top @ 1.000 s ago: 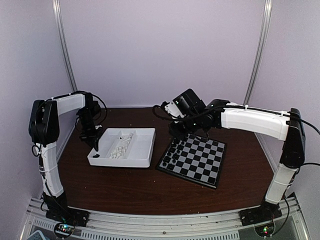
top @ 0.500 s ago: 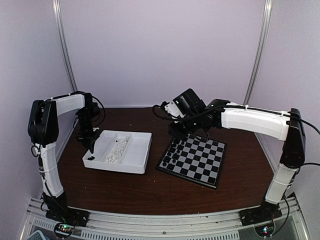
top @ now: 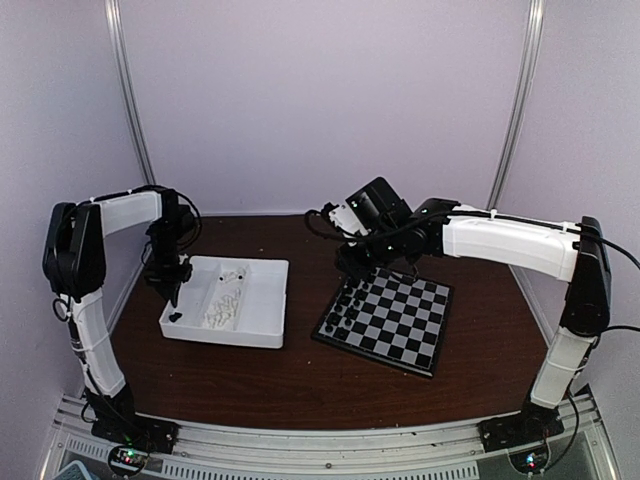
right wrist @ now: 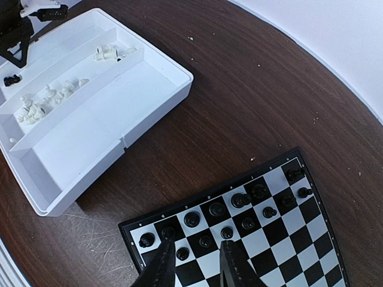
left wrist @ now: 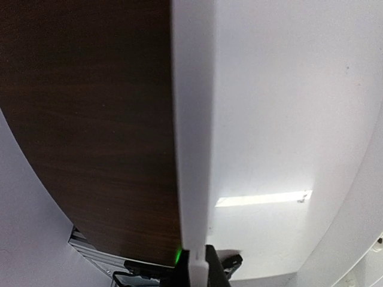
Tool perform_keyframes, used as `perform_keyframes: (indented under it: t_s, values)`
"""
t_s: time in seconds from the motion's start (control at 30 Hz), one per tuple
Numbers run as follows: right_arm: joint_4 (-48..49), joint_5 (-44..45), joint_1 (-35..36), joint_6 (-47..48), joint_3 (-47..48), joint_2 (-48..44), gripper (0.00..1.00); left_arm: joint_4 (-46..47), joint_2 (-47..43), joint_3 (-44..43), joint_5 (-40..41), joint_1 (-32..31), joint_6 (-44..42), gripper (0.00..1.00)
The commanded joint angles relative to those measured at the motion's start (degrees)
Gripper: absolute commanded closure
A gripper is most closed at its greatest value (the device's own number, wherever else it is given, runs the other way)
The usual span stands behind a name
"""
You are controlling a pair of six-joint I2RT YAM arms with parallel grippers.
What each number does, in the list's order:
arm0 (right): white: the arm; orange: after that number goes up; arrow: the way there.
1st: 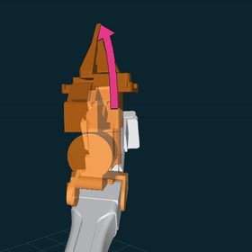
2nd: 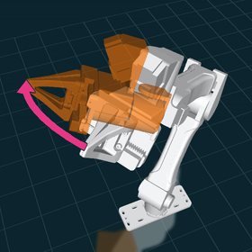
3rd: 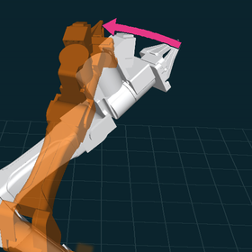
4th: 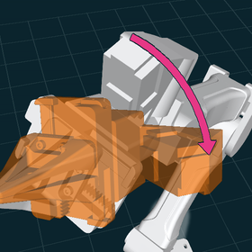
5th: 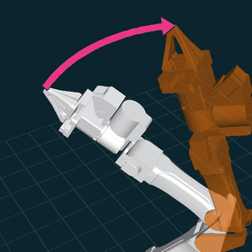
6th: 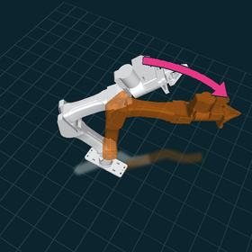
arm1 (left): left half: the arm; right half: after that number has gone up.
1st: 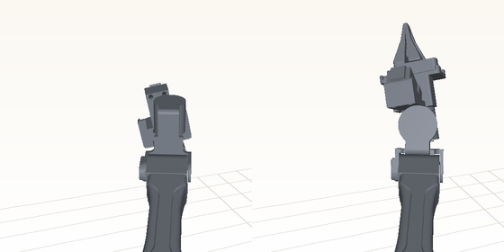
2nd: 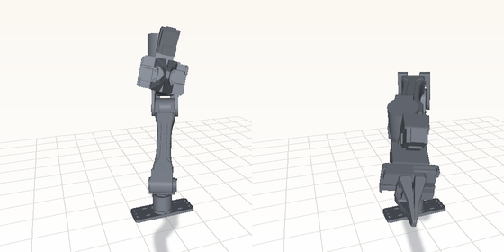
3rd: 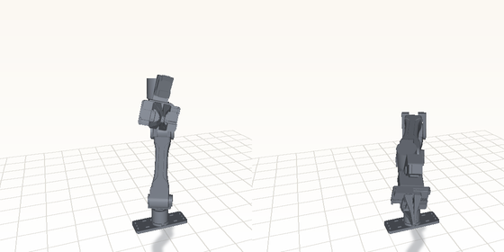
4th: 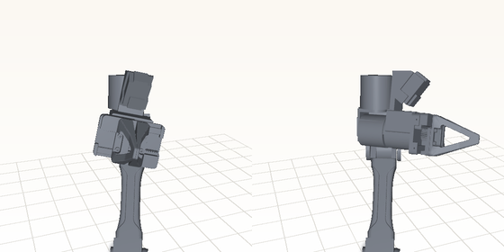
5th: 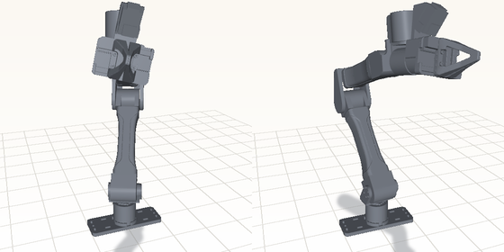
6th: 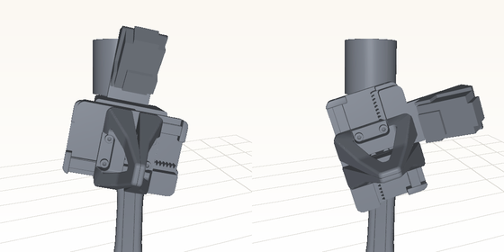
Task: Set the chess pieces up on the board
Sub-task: Adjust the storage box at the center of the board.
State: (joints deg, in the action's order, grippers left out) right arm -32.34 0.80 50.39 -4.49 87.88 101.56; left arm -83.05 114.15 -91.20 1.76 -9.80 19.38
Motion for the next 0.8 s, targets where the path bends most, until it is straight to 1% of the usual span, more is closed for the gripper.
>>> perform_keyframes:
  t_s: [0.0,0.17,0.27,0.33,0.37,0.4,0.43,0.53,0.57,0.6,0.7,0.77]
  values:
    - [0.2,-0.4,0.2,-0.6,1.2,-0.9,0.72,9.1,-5.0,8.9,0.8,0.2,3.9,1.0]
    - [0.0,-0.7,0.2,-0.8,1.3,-0.8,0.72,22.1,-9.5,22.4,-0.5,0.0,6.3,1.0]
    - [-0.2,-0.6,0.3,-0.9,1.4,-0.7,0.72,29.7,-12.8,28.3,-1.7,-0.1,8.3,1.0]
    - [-0.3,-0.7,0.2,-0.9,1.5,-0.6,0.72,32.8,-14.8,31.3,-3.6,-0.3,9.8,1.0]
    - [-0.3,-0.7,0.3,-0.9,1.7,-0.5,0.72,34.0,-15.9,32.5,-3.5,-0.4,10.8,0.96]
    - [-0.4,-0.6,0.3,-1.0,1.8,-0.5,0.72,35.1,-17.3,33.6,-3.6,-0.7,11.3,0.88]
    - [-0.4,-0.6,0.3,-1.0,2.0,-0.4,0.72,36.1,-18.7,34.7,-3.4,-0.9,11.6,0.82]
    - [-0.5,-0.7,0.3,-1.2,2.4,-0.1,0.72,37.1,-22.7,36.7,-2.8,-1.1,11.7,0.68]
    - [-0.6,-0.7,0.3,-1.2,2.5,0.0,0.72,36.8,-23.8,37.0,-2.6,-1.2,11.6,0.65]
    - [-0.6,-0.7,0.3,-1.2,2.6,0.1,0.72,36.4,-25.0,37.3,-1.8,-1.3,11.5,0.65]
    - [-0.6,-0.7,0.3,-1.4,2.6,0.2,0.72,35.1,-28.4,38.2,0.0,-2.3,11.7,0.65]
    - [-0.6,-0.7,0.2,-1.5,2.7,0.3,0.72,34.1,-31.0,38.7,1.2,-4.6,12.8,0.65]
